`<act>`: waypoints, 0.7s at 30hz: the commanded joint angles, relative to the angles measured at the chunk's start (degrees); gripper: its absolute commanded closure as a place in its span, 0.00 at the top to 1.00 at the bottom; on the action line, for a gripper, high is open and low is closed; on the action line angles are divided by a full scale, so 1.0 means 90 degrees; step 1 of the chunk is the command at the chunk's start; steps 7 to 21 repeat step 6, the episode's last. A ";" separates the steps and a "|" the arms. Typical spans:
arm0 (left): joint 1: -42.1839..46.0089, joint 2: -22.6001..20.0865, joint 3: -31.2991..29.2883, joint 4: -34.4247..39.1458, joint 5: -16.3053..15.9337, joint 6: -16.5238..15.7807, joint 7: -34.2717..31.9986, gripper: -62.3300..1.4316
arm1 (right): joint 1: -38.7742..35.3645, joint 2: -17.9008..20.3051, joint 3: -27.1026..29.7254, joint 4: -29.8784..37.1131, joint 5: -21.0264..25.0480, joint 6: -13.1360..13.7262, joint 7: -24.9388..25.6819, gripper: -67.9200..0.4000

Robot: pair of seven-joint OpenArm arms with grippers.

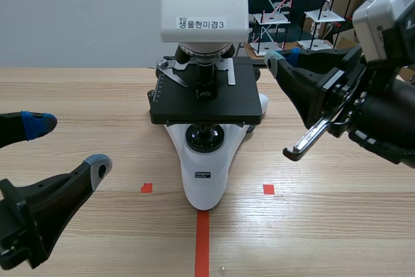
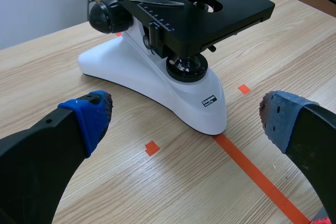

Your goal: Point at the revolving nosepiece

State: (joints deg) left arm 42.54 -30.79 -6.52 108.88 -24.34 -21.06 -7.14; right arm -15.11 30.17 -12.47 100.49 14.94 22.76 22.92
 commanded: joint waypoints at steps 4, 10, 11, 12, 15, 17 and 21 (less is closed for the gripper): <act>0.0012 0.0032 -0.0039 0.0146 -0.0058 -0.0007 -0.0102 0.95 | 0.0092 0.0068 0.0002 0.0029 0.0073 -0.0046 0.0087 0.02; 0.0012 0.0032 -0.0039 0.0146 -0.0058 -0.0007 -0.0102 0.95 | 0.0092 0.0068 0.0002 0.0029 0.0073 -0.0046 0.0087 0.02; 0.0012 0.0032 -0.0039 0.0146 -0.0058 -0.0007 -0.0102 0.95 | 0.0092 0.0068 0.0002 0.0029 0.0073 -0.0046 0.0087 0.02; 0.0012 0.0032 -0.0039 0.0146 -0.0058 -0.0007 -0.0102 0.95 | 0.0092 0.0068 0.0002 0.0029 0.0073 -0.0046 0.0087 0.02; 0.0012 0.0032 -0.0039 0.0146 -0.0058 -0.0007 -0.0102 0.95 | 0.0092 0.0068 0.0002 0.0029 0.0073 -0.0046 0.0087 0.02; 0.0012 0.0032 -0.0039 0.0146 -0.0058 -0.0007 -0.0102 0.95 | 0.0092 0.0068 0.0002 0.0029 0.0073 -0.0046 0.0087 0.02; 0.0012 0.0032 -0.0039 0.0146 -0.0058 -0.0007 -0.0102 0.95 | 0.0092 0.0068 0.0002 0.0029 0.0073 -0.0046 0.0087 0.02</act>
